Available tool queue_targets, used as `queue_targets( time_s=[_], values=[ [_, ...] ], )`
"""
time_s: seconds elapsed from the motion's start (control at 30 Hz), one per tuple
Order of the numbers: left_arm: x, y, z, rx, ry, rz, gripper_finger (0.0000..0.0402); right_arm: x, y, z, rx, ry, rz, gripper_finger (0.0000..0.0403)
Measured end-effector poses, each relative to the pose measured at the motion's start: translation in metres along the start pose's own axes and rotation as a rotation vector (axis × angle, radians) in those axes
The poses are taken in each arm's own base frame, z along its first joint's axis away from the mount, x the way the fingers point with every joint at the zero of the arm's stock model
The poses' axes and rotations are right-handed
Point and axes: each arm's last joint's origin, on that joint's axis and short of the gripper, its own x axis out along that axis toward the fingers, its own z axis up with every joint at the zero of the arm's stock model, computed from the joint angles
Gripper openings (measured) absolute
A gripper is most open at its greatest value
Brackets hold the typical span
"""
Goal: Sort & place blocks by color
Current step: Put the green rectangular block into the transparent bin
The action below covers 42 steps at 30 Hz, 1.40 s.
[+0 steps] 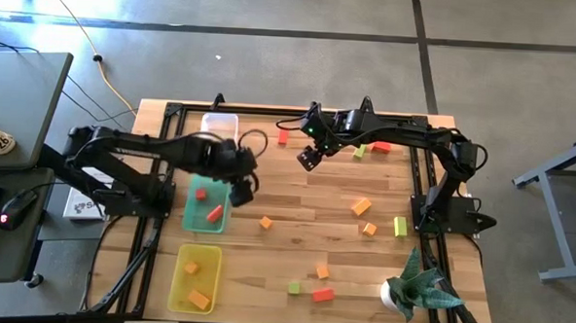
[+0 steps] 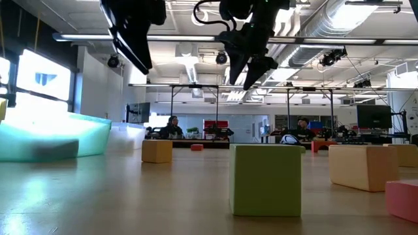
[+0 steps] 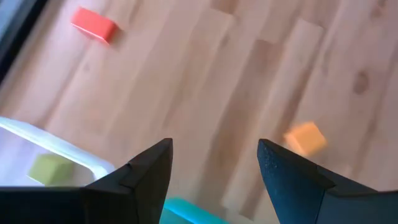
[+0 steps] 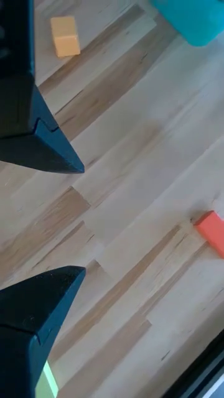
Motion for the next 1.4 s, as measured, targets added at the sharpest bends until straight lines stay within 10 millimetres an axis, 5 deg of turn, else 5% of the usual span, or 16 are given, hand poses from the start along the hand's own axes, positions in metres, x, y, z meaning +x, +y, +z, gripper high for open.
queue_targets(
  time_s=[0.4,0.87,1.1,1.4],
  values=[
    [0.009,0.059,0.016,0.066,-0.022,0.105,0.0223,-0.002,-0.002,0.028,0.144,-0.238,0.079,0.0243],
    [-0.042,0.1,0.003,0.151,-0.149,0.198,0.0223,-0.012,-0.022,0.066,0.238,-0.537,0.182,0.0243],
    [-0.065,0.111,-0.008,0.16,-0.191,0.276,0.0223,-0.01,-0.056,0.075,0.302,-0.539,0.106,0.0243],
    [-0.072,0.12,-0.015,0.126,-0.181,0.308,0.0223,0.0,-0.115,0.062,0.276,-0.275,-0.044,0.0243]
  ],
)
